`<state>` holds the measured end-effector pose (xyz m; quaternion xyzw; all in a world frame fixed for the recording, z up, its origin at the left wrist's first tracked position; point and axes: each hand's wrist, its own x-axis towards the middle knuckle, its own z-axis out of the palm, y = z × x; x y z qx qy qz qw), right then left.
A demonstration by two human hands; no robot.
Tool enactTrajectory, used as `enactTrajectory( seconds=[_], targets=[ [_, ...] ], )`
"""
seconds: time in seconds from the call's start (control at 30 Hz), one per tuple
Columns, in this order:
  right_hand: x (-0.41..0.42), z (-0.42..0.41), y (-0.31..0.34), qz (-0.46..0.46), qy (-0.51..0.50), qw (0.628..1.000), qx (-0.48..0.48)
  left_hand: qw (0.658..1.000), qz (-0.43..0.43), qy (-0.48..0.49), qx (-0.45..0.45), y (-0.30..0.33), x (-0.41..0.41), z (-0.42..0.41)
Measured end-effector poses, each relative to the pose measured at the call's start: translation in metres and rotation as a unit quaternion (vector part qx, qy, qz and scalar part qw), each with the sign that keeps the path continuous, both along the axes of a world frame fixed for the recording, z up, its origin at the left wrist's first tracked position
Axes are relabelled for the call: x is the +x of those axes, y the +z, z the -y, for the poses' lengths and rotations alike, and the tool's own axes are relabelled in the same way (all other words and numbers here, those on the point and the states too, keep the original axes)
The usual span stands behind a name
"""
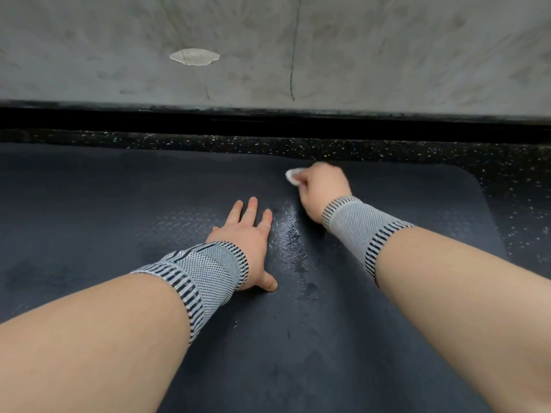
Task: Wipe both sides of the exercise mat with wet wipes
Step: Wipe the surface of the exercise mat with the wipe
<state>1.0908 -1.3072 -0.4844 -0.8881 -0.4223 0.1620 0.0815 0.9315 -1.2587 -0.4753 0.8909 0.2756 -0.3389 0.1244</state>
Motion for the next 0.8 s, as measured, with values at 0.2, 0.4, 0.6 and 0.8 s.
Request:
enactTrajectory(
  seconds=[0.2,0.4,0.6,0.8],
  targets=[
    [0.007,0.023,0.009,-0.021,0.052,0.996,0.069,1.000,0.001,0.003,-0.003,0.001,0.000,0.001],
    [0.013,-0.046,-0.007,-0.023,-0.040,0.999,0.027,1.000,-0.003,0.002,-0.002,0.001,0.000,0.001],
    [-0.009,0.024,0.000,-0.050,0.216,0.975,-0.007,1.000,0.001,0.004,-0.007,0.000,0.000,0.000],
    [0.036,0.020,0.017,-0.076,-0.032,0.994,0.077,1.000,-0.008,0.004,-0.006,0.002,0.002,0.001]
  ],
)
